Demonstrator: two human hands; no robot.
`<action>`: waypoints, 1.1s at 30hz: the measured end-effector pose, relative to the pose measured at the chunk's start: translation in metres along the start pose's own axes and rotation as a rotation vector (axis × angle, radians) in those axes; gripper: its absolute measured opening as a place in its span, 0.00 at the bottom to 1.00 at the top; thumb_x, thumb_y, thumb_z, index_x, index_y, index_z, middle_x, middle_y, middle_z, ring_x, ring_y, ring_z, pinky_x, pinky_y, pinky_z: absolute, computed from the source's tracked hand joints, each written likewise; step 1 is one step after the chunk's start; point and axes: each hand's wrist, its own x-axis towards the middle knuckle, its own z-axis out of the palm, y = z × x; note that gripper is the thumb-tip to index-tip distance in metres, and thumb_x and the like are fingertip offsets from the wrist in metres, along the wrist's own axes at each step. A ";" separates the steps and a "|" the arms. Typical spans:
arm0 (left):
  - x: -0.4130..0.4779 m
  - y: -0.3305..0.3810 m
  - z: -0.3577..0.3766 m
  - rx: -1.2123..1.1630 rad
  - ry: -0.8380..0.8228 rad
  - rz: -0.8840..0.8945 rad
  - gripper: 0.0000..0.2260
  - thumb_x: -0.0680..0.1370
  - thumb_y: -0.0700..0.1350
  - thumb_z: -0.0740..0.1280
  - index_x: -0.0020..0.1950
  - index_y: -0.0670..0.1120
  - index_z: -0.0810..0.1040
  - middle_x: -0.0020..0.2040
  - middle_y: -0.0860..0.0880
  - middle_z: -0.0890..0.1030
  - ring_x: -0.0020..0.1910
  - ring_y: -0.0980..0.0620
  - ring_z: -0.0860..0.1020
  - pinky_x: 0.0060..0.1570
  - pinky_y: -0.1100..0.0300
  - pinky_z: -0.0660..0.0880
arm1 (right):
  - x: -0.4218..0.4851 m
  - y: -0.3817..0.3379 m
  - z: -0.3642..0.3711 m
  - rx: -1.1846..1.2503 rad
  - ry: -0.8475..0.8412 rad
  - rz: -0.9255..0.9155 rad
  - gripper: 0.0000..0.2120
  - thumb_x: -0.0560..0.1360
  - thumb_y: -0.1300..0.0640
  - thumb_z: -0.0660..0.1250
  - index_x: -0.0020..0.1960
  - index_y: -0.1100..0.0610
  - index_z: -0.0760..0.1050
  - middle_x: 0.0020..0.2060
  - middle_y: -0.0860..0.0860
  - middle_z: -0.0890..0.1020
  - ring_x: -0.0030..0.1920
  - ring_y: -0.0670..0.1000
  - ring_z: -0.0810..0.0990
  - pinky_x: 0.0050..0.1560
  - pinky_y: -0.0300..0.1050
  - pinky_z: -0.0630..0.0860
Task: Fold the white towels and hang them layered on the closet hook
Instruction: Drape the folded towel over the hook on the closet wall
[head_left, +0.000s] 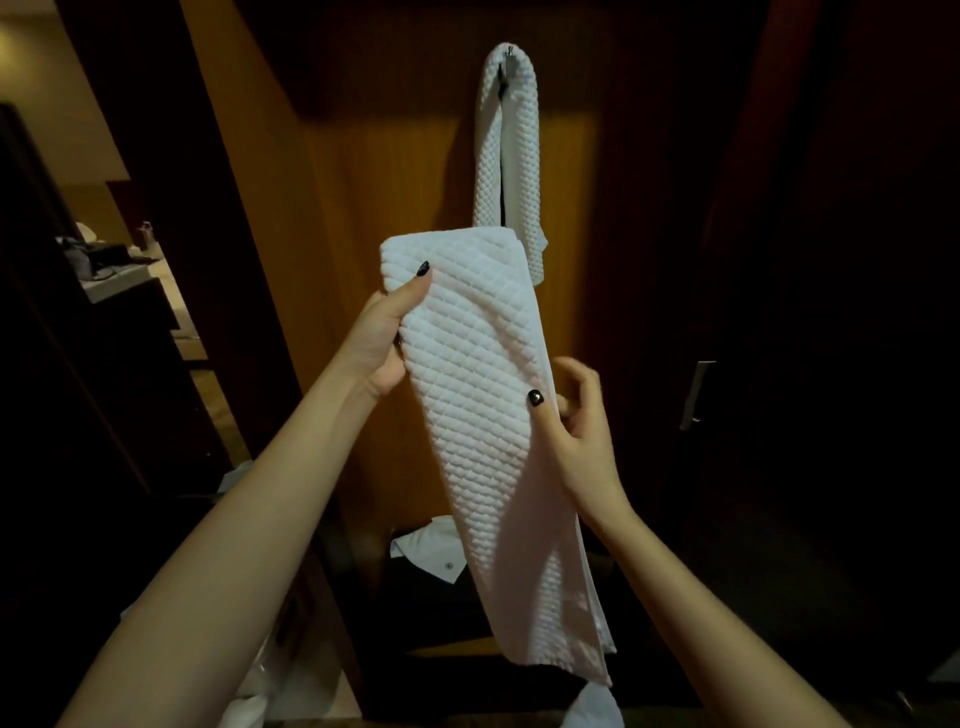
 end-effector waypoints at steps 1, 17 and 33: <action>0.000 0.001 0.001 -0.007 -0.007 -0.005 0.14 0.78 0.44 0.66 0.62 0.41 0.77 0.58 0.42 0.83 0.58 0.45 0.81 0.50 0.52 0.80 | -0.001 -0.001 0.002 -0.028 0.039 -0.062 0.16 0.80 0.55 0.65 0.65 0.43 0.67 0.53 0.40 0.80 0.48 0.44 0.82 0.48 0.37 0.78; 0.005 0.012 0.004 0.008 -0.038 -0.004 0.12 0.80 0.43 0.64 0.62 0.41 0.77 0.57 0.42 0.83 0.57 0.45 0.81 0.50 0.52 0.80 | 0.008 -0.010 0.002 0.263 -0.018 0.123 0.07 0.79 0.59 0.67 0.54 0.56 0.70 0.30 0.44 0.81 0.31 0.41 0.79 0.33 0.32 0.74; 0.000 0.015 0.006 -0.060 -0.113 -0.069 0.12 0.75 0.45 0.68 0.54 0.43 0.85 0.56 0.42 0.84 0.56 0.45 0.82 0.49 0.51 0.80 | 0.027 -0.012 0.004 0.159 -0.197 0.175 0.21 0.79 0.49 0.60 0.55 0.67 0.78 0.55 0.63 0.81 0.56 0.58 0.81 0.59 0.56 0.76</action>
